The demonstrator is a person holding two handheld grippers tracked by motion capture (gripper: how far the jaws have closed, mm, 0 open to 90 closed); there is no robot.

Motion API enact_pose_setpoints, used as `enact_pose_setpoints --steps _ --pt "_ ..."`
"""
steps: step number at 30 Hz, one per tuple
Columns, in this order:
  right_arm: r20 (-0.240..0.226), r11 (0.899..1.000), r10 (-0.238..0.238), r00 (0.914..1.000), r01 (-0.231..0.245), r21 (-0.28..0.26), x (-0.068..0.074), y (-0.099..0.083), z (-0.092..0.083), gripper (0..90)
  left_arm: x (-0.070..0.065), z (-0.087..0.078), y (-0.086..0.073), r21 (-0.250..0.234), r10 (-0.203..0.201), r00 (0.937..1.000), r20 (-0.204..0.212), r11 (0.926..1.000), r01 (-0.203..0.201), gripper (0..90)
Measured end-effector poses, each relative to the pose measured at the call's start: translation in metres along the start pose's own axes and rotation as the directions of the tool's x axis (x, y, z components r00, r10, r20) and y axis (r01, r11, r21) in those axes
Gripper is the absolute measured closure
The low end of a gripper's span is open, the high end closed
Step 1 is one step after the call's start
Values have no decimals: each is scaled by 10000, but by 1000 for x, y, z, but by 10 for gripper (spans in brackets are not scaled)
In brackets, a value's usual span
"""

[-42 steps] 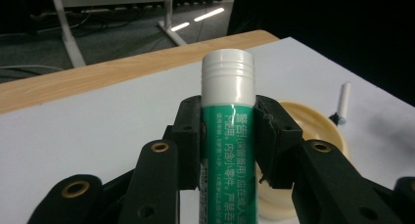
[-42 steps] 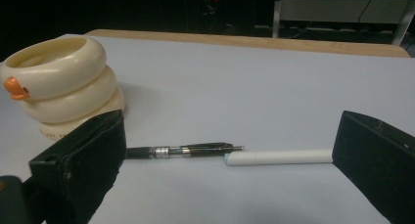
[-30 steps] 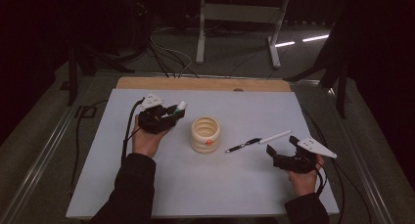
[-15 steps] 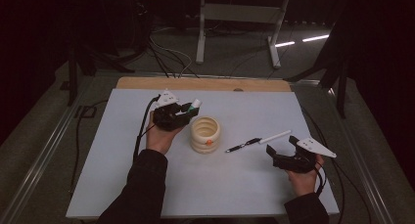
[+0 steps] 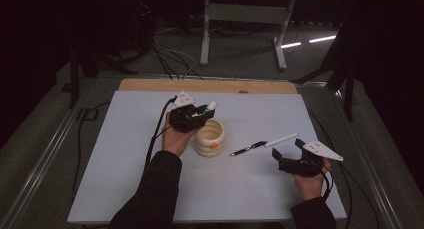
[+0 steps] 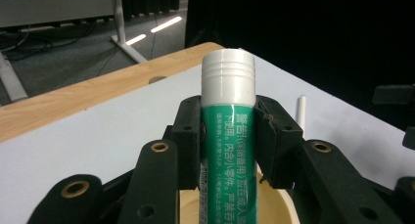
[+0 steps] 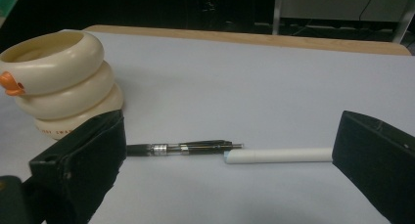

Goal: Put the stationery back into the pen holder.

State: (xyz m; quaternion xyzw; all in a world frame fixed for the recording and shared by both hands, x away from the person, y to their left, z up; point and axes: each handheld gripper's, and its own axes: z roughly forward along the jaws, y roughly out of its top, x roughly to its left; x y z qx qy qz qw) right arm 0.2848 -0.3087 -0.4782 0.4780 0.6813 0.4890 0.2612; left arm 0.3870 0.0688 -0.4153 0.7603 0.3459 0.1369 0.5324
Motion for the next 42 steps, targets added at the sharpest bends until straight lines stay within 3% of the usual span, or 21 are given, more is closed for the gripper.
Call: enact_pose_setpoints --steps 22,36,42 --pt "11 10000 -26 10000 26 -4 0 0 0 0 -10 29 -16 886 208 9998 49 9958 -212 656" --pt "13 10000 -27 10000 27 16 0 0 0 0 -10 30 -30 1412 180 9998 109 9898 -193 653" --pt "11 10000 -29 10000 29 21 0 0 0 0 -12 29 -32 1597 360 9993 68 9865 -366 640"
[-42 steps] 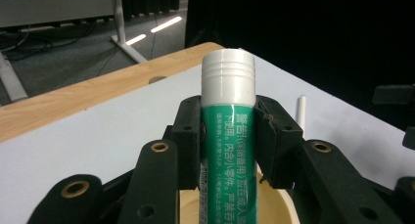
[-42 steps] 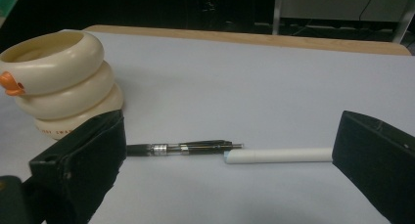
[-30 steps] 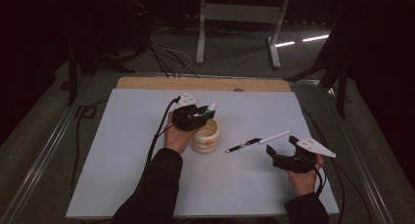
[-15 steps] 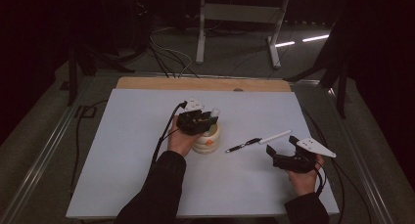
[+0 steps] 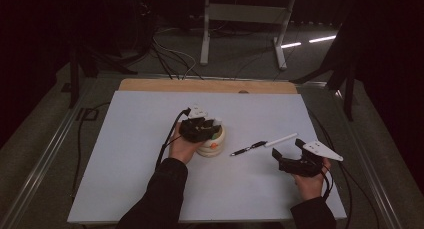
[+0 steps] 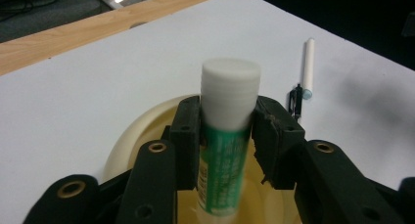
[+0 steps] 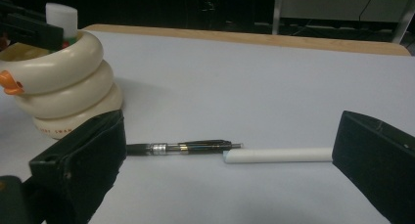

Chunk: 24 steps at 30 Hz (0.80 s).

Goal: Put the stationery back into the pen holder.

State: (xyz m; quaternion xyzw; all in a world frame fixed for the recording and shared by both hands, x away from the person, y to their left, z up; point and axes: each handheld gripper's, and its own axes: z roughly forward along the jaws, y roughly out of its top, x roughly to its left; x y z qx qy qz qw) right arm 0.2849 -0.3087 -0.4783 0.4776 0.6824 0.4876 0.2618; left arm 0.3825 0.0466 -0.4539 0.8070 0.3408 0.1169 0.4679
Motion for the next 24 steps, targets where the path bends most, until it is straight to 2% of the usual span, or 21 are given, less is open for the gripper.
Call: enact_pose_setpoints --steps 2,6,10,15,22,24 --pt "-6 10000 -1 10000 1 2 0 0 0 0 -1 -1 0 -28 45 10000 75 10000 -44 645" --pt "-3 10000 -5 10000 5 7 0 0 0 0 -3 -2 1 187 247 9996 -95 9995 -246 658" --pt "3 10000 -4 10000 4 1 0 0 0 0 -2 -2 0 229 235 9997 -103 9995 -233 634" --pt "3 10000 15 10000 -15 10 0 0 0 0 0 -7 2 37 121 9999 -123 9999 -120 506" --pt "14 10000 8 10000 -8 8 0 0 0 0 4 -14 3 -284 -192 9987 -472 9994 179 317" --pt "23 10000 11 10000 -11 13 -1 0 0 0 5 -17 4 -403 -258 9973 -691 9989 231 254"
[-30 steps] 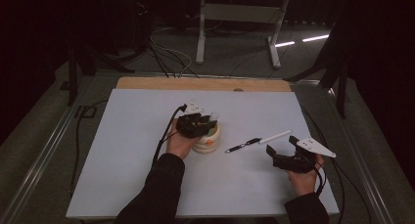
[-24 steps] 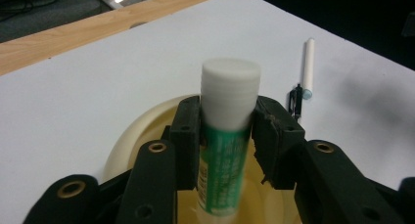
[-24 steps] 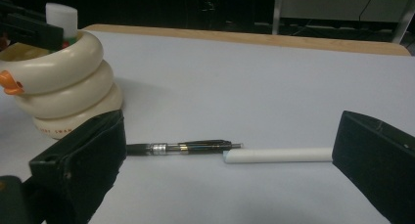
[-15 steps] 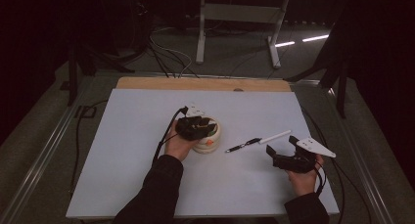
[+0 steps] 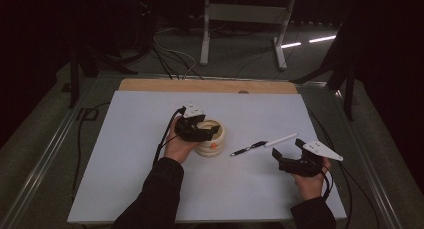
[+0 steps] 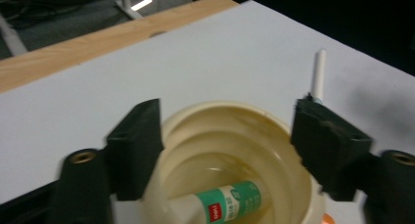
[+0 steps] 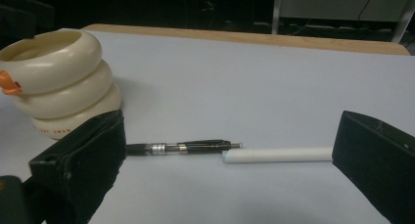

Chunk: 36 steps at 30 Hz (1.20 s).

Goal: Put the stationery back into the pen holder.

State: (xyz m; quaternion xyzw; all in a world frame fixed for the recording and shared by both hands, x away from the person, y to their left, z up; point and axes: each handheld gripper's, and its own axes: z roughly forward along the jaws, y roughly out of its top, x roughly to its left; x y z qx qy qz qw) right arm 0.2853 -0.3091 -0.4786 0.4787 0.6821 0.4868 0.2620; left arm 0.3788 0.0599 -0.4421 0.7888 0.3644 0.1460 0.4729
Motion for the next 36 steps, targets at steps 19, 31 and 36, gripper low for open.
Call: enact_pose_setpoints --steps 19,31,36 --pt "12 10000 16 10000 -16 0 0 0 0 0 19 -30 -3 -621 -109 9993 -345 9980 87 11" --pt "28 10000 28 10000 -27 -11 -1 0 0 0 36 -61 -17 -1067 -459 9969 -636 9935 389 1" --pt "32 10000 42 10000 -42 -21 -1 0 0 0 44 -77 -28 -1008 -378 9948 -943 9945 282 1"
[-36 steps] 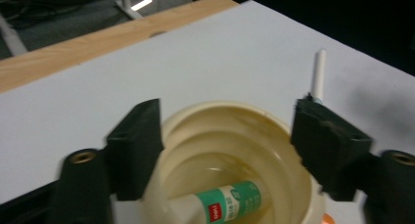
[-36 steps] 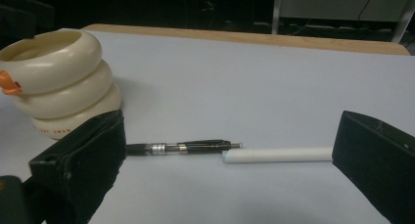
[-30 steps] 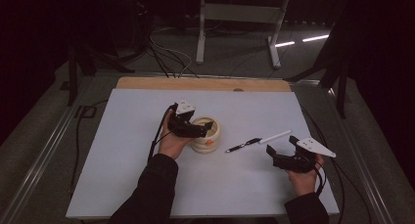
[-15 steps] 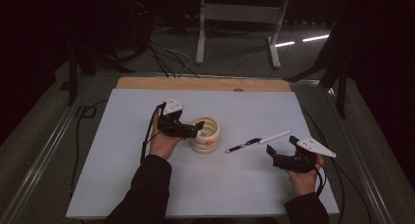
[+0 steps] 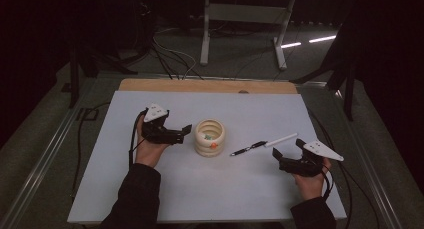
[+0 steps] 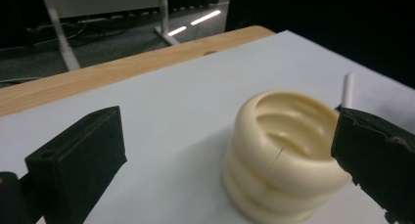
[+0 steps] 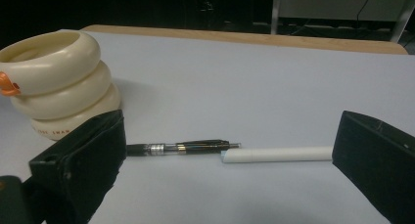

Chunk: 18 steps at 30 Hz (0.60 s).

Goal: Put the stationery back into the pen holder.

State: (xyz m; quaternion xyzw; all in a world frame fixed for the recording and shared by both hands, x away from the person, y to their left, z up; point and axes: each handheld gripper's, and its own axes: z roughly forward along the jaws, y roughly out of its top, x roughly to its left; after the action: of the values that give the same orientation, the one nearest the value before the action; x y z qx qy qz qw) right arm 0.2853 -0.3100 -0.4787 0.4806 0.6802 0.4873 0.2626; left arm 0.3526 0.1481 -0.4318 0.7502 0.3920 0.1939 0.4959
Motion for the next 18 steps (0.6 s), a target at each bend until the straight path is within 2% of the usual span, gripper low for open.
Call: enact_pose_setpoints --steps 4,9,13,15,18 --pt "15 10000 8 10000 -8 1 0 0 0 0 6 -13 -10 87 189 9998 -108 9998 -188 1" --pt "9 10000 34 10000 -34 12 0 -1 0 0 12 -29 -24 89 240 9995 -226 9997 -238 1" --pt "0 10000 6 10000 -6 15 1 -1 0 0 17 -42 -35 -146 297 9989 -376 9994 -303 1" --pt "-2 10000 14 10000 -14 6 1 -1 0 0 18 -48 -41 -285 352 9974 -636 9989 -371 1" --pt "3 10000 12 10000 -12 1 1 -1 0 0 21 -53 -46 -456 257 9966 -779 9985 -293 1"
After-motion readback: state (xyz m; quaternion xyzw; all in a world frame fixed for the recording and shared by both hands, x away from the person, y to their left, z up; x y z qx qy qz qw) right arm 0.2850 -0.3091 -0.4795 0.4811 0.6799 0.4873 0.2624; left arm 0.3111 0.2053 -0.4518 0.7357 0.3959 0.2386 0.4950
